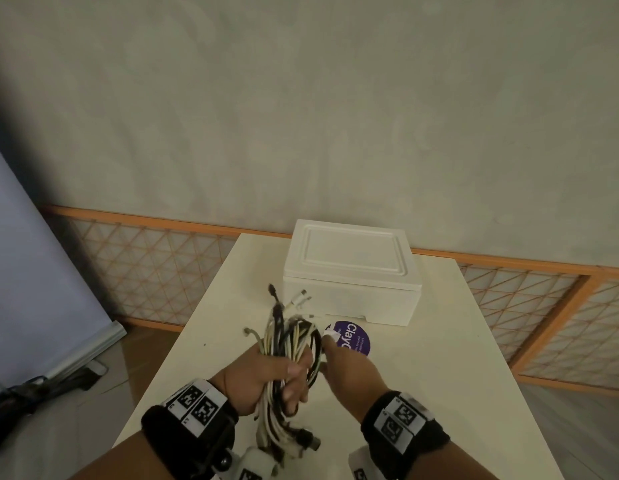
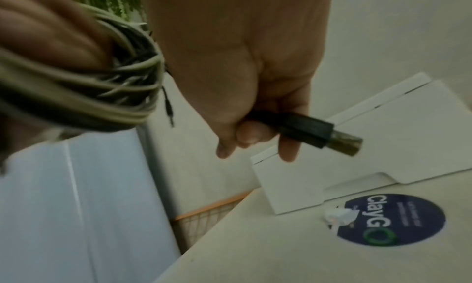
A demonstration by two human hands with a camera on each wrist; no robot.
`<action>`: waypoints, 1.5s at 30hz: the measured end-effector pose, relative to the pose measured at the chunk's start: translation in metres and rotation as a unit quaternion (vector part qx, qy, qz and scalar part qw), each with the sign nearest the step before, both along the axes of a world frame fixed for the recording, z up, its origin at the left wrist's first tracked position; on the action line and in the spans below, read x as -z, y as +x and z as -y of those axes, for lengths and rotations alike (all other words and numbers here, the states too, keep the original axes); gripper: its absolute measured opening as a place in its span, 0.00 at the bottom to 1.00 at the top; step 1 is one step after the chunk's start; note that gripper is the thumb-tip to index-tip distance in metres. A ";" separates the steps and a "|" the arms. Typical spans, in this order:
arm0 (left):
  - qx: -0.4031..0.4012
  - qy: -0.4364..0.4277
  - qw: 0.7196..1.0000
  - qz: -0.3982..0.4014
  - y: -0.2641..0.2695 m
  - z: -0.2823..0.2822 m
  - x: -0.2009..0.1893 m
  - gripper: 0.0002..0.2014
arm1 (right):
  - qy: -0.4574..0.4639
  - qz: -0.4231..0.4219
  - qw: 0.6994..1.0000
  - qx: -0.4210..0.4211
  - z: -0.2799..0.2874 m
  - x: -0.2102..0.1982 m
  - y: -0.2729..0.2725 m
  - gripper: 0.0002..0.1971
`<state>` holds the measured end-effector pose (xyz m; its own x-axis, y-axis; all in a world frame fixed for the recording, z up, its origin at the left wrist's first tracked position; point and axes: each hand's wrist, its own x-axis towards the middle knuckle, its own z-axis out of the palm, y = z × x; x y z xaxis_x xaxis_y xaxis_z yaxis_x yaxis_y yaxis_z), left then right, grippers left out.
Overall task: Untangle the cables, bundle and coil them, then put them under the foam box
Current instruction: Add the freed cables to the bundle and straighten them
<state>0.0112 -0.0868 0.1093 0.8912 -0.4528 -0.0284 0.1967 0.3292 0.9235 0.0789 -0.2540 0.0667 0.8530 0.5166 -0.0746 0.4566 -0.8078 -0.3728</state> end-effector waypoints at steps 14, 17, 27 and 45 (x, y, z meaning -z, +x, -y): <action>-0.348 -0.064 0.926 -0.129 0.018 0.003 0.003 0.08 | -0.025 0.082 0.980 -0.177 -0.012 -0.025 -0.036 0.13; -0.361 -0.105 0.912 -0.161 0.019 0.000 0.003 0.09 | -0.013 0.100 0.978 -0.182 -0.014 -0.032 -0.033 0.11; -0.371 -0.272 0.877 -0.138 0.021 -0.005 -0.009 0.06 | 0.048 0.125 0.961 -0.242 -0.010 -0.043 -0.034 0.12; -0.256 -0.228 0.937 -0.063 0.021 0.009 -0.022 0.22 | 0.310 0.231 0.896 -0.221 -0.009 -0.040 -0.031 0.11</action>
<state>0.0324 -0.0956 0.1313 0.9975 0.0426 -0.0559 0.0033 0.7654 0.6435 0.0475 -0.2449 0.1071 0.4217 0.6312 0.6509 0.9014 -0.2145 -0.3760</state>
